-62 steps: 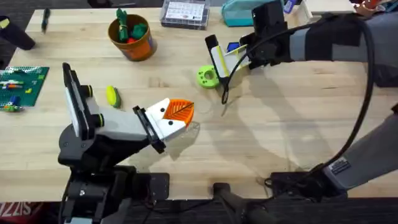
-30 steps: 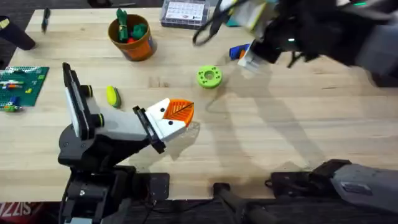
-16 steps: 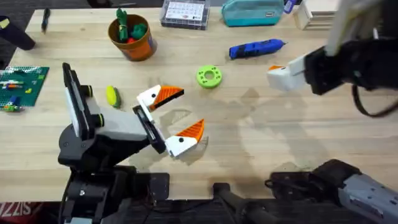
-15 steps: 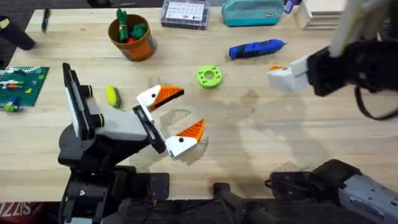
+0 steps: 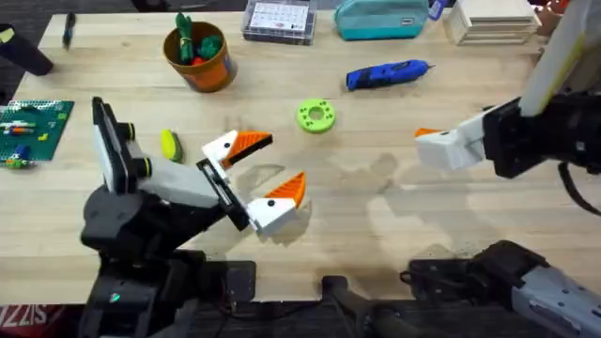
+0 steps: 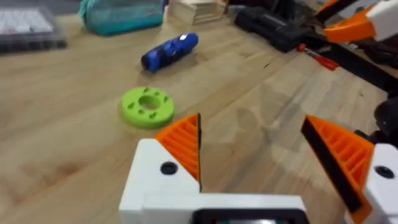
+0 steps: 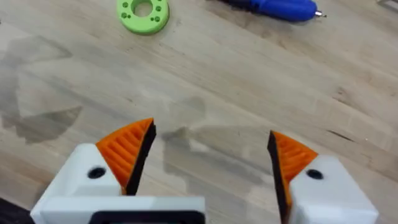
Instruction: Pick up the gripper from the table and insert it into the empty holder that is missing its gripper. Then pick up a screw, insert it into the mounting hole, and use the screwdriver to tighten it. Finally, clean up the table by picking up the vegetable and placing it into the bucket.
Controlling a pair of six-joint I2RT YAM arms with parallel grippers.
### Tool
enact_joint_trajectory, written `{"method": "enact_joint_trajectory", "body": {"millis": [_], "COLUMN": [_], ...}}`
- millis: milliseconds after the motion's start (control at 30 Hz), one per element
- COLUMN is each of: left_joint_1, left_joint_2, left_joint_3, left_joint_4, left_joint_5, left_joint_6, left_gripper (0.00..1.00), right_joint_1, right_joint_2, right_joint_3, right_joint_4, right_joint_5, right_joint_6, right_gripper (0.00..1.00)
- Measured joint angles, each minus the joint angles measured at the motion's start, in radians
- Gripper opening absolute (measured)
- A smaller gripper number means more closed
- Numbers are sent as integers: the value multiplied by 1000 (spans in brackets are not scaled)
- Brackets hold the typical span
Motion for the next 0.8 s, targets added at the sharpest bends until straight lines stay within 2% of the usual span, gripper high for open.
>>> {"method": "enact_joint_trajectory", "body": {"millis": [133, 233, 333, 500, 667, 800], "left_joint_1": [0, 0, 0, 0, 0, 0], "left_joint_2": [0, 10, 74, 302, 627, 851], "left_joint_3": [139, 299, 473, 743, 1021, 1185], "left_joint_4": [-255, -469, -642, -879, -1130, -1200], "left_joint_5": [-95, -194, -286, -416, -541, -612], "left_joint_6": [-16, -22, -26, -21, 17, 32], "left_gripper": [985, 985, 985, 985, 985, 985], "right_joint_1": [0, 0, 0, 0, 0, 0], "right_joint_2": [0, 0, 0, 0, 0, 0], "right_joint_3": [0, 0, 0, 0, 0, 0], "right_joint_4": [-25, -30, -30, -30, -30, -30], "right_joint_5": [0, 0, 0, 0, 0, 0], "right_joint_6": [0, 0, 0, 0, 0, 0], "right_gripper": [994, 994, 994, 994, 994, 993]}}
